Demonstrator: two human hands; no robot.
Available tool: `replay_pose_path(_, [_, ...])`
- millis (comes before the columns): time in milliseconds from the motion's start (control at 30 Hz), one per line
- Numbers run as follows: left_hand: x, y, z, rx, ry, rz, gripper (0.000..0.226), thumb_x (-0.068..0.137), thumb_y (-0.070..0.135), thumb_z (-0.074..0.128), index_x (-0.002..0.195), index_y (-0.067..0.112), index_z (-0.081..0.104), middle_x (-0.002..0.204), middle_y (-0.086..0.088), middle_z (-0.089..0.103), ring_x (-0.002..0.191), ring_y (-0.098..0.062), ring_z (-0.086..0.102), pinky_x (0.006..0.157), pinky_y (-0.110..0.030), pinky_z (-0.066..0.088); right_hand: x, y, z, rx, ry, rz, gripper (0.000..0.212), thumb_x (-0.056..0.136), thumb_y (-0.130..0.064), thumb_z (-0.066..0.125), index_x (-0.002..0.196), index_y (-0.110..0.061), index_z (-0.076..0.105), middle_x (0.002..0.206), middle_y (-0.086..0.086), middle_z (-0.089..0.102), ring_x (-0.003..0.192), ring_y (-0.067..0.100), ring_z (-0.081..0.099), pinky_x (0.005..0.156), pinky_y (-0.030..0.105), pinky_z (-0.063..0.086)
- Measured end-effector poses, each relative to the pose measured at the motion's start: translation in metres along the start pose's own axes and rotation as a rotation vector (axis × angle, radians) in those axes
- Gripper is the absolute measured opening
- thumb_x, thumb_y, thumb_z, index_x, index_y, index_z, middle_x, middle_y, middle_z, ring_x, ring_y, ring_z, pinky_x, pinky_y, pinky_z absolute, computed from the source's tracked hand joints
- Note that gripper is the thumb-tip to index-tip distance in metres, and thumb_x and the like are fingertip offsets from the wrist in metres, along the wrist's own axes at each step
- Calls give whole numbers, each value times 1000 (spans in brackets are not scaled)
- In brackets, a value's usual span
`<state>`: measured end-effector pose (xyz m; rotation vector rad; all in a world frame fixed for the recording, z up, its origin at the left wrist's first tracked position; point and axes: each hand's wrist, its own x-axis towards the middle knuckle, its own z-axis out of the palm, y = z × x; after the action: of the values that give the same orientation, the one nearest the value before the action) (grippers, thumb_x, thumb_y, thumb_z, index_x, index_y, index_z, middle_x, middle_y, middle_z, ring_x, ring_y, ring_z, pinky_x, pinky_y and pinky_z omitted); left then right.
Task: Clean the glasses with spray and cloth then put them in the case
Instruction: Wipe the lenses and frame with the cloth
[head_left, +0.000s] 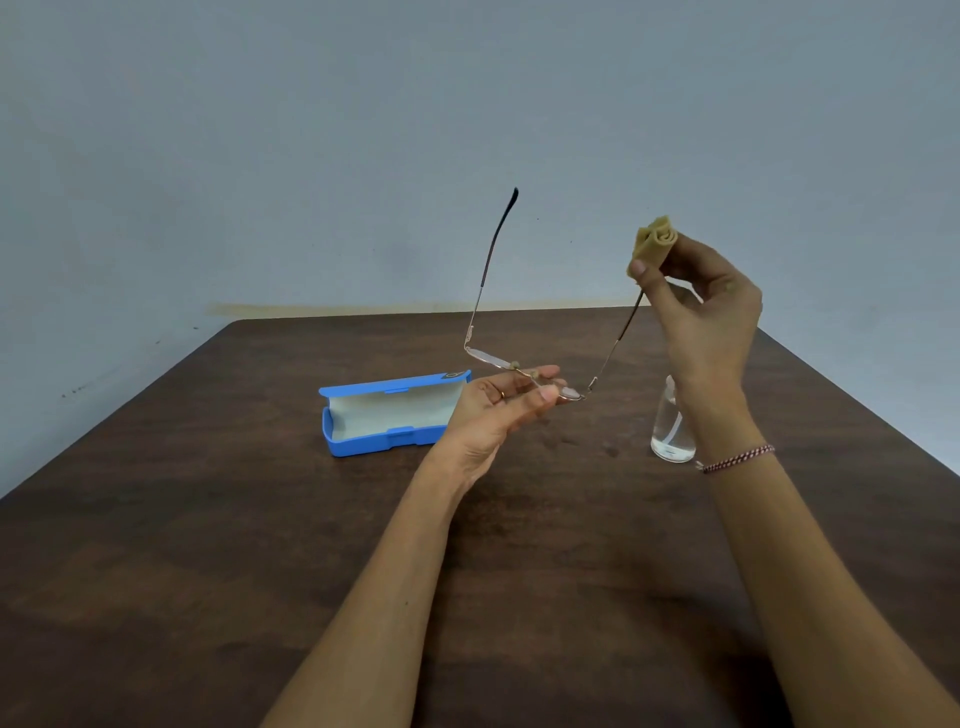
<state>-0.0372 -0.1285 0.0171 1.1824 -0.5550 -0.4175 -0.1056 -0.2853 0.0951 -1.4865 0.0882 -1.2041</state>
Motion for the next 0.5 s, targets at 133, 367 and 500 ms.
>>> replay_pose_path(133, [1, -1, 0, -16, 25, 42, 20, 67, 12, 73, 87, 13, 74, 92, 1, 73, 93, -12, 66, 92, -26, 49, 1, 8, 1, -84, -32, 41, 28, 78, -17, 74, 105, -9, 70, 89, 0, 71, 82, 6, 65, 75, 17, 50])
replay_pose_path(367, [2, 5, 1, -104, 149, 97, 13, 79, -2, 64, 87, 8, 68, 87, 6, 74, 88, -7, 68, 88, -22, 51, -14, 26, 17, -68, -289, 245, 25, 75, -13, 77, 98, -9, 69, 77, 0, 66, 76, 16, 66, 77, 30, 56])
replay_pose_path(500, [3, 7, -1, -139, 195, 103, 14, 78, 0, 65, 89, 8, 68, 87, 6, 74, 87, -8, 68, 86, -23, 53, -20, 34, 22, -96, -368, 304, 31, 78, -11, 74, 106, 0, 67, 78, 1, 66, 70, 11, 64, 68, 19, 55])
